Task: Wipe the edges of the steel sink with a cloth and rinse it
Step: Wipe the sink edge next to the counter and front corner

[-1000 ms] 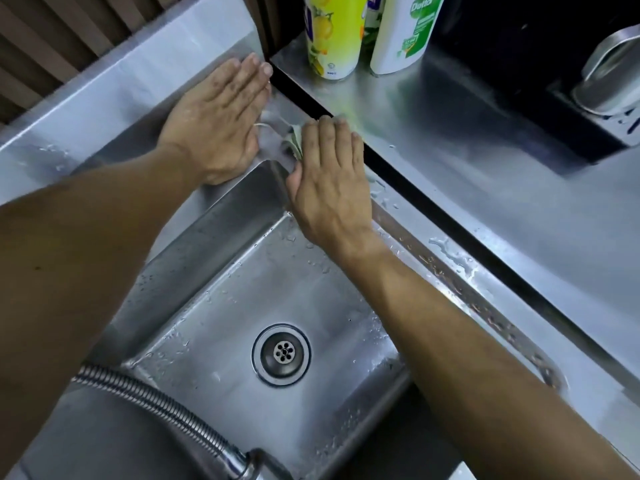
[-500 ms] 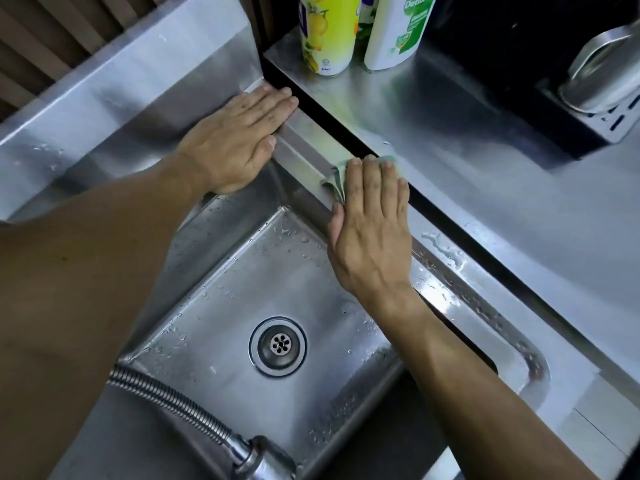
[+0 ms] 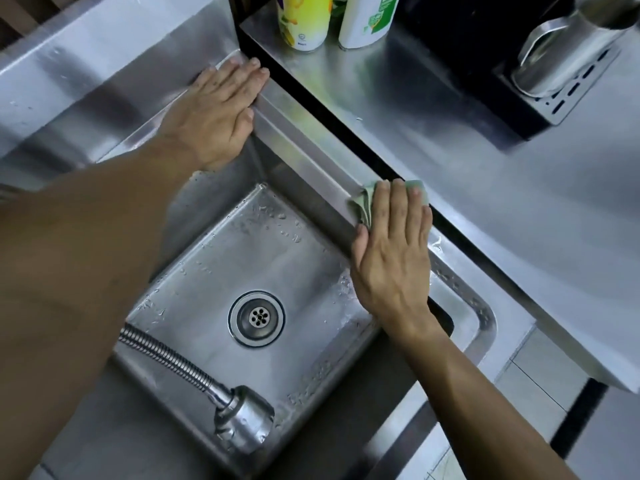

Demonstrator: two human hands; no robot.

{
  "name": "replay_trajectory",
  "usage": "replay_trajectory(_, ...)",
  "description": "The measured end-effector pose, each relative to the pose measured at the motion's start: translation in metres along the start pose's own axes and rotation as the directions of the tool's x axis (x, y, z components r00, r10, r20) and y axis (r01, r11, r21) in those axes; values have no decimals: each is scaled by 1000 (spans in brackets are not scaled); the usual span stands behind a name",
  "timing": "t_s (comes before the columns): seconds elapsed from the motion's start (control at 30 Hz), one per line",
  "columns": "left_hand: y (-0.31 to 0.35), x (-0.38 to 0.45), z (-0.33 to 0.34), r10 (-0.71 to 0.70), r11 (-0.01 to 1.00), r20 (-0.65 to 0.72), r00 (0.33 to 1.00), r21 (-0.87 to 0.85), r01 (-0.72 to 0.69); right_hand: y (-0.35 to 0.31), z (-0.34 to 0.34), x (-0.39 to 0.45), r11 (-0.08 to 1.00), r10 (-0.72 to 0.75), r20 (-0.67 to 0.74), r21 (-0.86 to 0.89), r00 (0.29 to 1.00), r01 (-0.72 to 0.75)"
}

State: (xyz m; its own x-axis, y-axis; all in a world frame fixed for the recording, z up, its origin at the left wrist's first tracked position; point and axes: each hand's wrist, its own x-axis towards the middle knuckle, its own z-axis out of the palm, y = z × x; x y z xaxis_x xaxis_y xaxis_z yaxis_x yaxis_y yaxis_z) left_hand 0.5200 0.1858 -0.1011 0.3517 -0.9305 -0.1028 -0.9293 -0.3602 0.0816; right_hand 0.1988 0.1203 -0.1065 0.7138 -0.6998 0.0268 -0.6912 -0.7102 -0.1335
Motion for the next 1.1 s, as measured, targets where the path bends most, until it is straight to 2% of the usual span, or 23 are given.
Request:
replay_trajectory(0.13, -1, 0, -2, -3, 1000, -8, 1000, -9, 3, -26, -1, 17, 992, 125, 19, -8, 992, -125)
replay_trajectory(0.4, -9, 0, 0, 24, 998, -67, 997, -52, -28, -138, 21, 141, 999, 3, 64, -32, 998, -1)
replay_trajectory(0.53, -11, 1, 3, 19, 998, -78, 997, -56, -23, -107, 23, 116, 993, -113, 17, 23, 993, 113)
replay_trajectory(0.6, -10, 2, 2, 11, 998, -79, 997, -63, -16, -75, 18, 67, 997, -47, -17, 65, 999, 48)
replay_trajectory(0.7, -8, 3, 0, -10, 996, -86, 996, -86, 3, -29, 4, -4, 997, 73, 2, -1, 997, -73)
replay_trajectory(0.8, -7, 3, -1, -13, 995, -106, 994, -101, 2, -27, 4, -17, 979, 203, 8, -13, 979, -203)
replay_trajectory(0.87, -8, 3, 1, -11, 995, -121, 993, -102, -2, -53, 7, 9, 979, 202, 2, 1, 979, -202)
replay_trajectory(1.0, -11, 5, 6, 15, 993, -166, 986, -110, -34, -124, 15, 106, 995, -15, 23, 97, 1000, 13)
replay_trajectory(1.1, -13, 5, 7, 24, 991, -176, 984, -127, -47, -145, 16, 150, 993, 27, 52, 117, 998, -33)
